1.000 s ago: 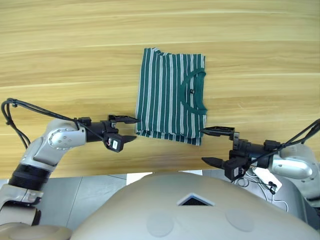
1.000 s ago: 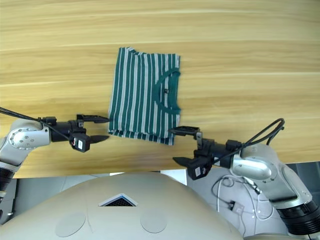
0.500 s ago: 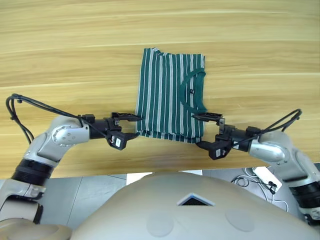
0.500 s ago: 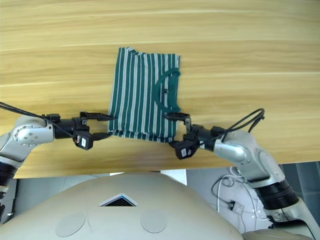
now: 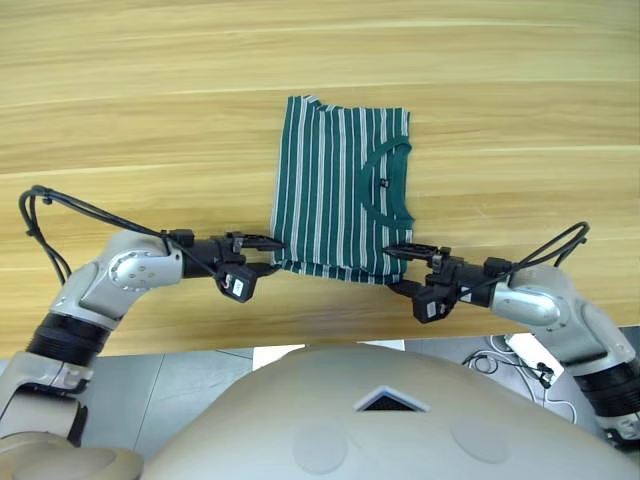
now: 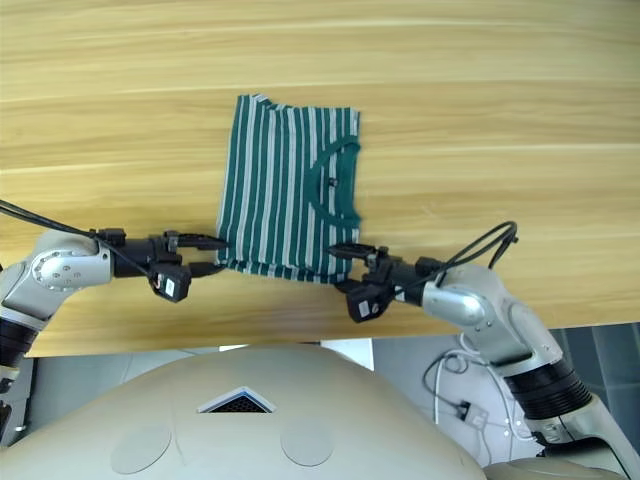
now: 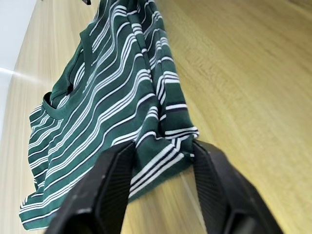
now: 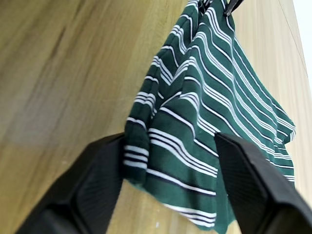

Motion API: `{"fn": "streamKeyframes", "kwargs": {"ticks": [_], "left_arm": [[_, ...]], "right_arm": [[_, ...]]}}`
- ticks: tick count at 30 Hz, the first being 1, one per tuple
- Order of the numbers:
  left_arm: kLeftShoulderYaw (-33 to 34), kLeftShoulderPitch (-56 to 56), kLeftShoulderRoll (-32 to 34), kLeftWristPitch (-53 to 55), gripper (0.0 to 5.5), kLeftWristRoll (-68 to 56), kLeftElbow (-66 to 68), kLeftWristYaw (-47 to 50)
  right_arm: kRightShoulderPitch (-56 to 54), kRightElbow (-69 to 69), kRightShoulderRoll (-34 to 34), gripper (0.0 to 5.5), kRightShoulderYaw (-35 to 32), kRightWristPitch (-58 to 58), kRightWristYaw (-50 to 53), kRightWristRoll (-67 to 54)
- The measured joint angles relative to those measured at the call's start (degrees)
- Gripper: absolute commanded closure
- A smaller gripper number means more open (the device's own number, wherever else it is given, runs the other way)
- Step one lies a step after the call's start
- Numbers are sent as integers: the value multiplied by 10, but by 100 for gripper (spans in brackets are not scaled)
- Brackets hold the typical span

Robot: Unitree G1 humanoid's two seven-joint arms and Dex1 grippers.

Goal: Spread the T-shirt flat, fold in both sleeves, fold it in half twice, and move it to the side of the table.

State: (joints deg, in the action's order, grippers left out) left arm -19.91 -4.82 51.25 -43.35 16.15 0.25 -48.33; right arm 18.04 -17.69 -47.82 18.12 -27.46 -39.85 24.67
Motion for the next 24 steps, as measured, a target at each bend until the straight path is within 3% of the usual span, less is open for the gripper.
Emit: {"fn": "streamKeyframes", "kwargs": {"ticks": [8, 13, 24], "left_arm": [[0, 0, 1, 0, 515, -1, 0, -2], [1, 1, 7, 0, 531, -12, -4, -8], [5, -42, 50, 1, 532, -148, -54, -53]], "right_arm": [[-4, 9, 0, 428, 8, 10, -1, 3], [-5, 13, 0, 531, 11, 14, -1, 12], [56, -39, -38, 538, -27, 16, -13, -36]]}}
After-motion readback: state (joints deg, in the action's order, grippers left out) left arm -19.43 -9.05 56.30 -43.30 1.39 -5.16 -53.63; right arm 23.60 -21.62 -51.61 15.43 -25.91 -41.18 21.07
